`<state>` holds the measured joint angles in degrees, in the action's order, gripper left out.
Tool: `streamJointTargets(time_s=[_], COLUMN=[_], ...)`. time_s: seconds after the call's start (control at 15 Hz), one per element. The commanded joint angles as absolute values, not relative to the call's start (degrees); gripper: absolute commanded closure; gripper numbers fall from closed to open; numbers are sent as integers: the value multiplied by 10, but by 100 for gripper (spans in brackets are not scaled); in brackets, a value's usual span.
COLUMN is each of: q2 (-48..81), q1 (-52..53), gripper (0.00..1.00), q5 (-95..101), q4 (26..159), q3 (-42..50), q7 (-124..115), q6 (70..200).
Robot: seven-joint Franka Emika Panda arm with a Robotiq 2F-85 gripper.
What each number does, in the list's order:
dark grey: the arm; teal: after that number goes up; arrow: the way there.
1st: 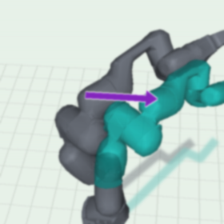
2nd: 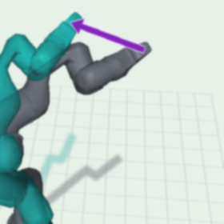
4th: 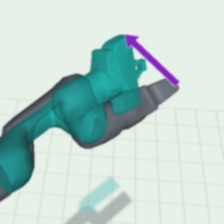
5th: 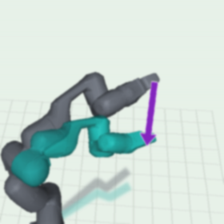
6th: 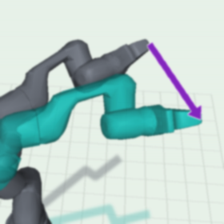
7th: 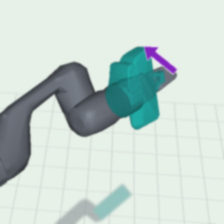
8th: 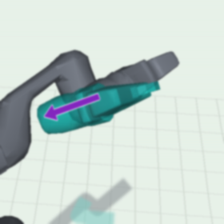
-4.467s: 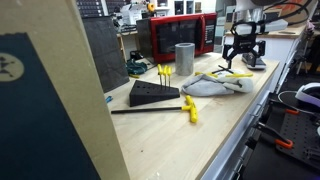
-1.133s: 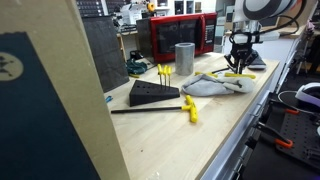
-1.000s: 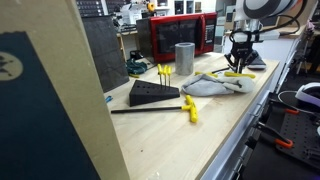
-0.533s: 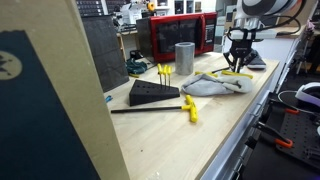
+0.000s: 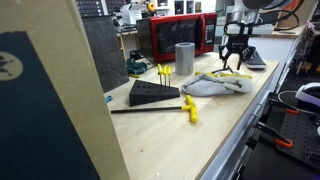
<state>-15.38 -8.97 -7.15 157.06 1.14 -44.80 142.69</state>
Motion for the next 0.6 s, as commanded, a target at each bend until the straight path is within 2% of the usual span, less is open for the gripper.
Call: streamJointTargets(time_s=[0.0,0.13,0.4,0.47,0.53], q2=[-168,-160,-134,-132,-131], q1=[-81,-78,-83,-86,-88], gripper=[9,0,0,25,26], q5=[-83,-83,-72,-66,-62], q4=[1580,1587,1589,1591,1591], q3=[3,0,-3,-3,-2], q7=[-456,-457,-466,-469,-473], q6=[1426,1431,1439,1443,1445])
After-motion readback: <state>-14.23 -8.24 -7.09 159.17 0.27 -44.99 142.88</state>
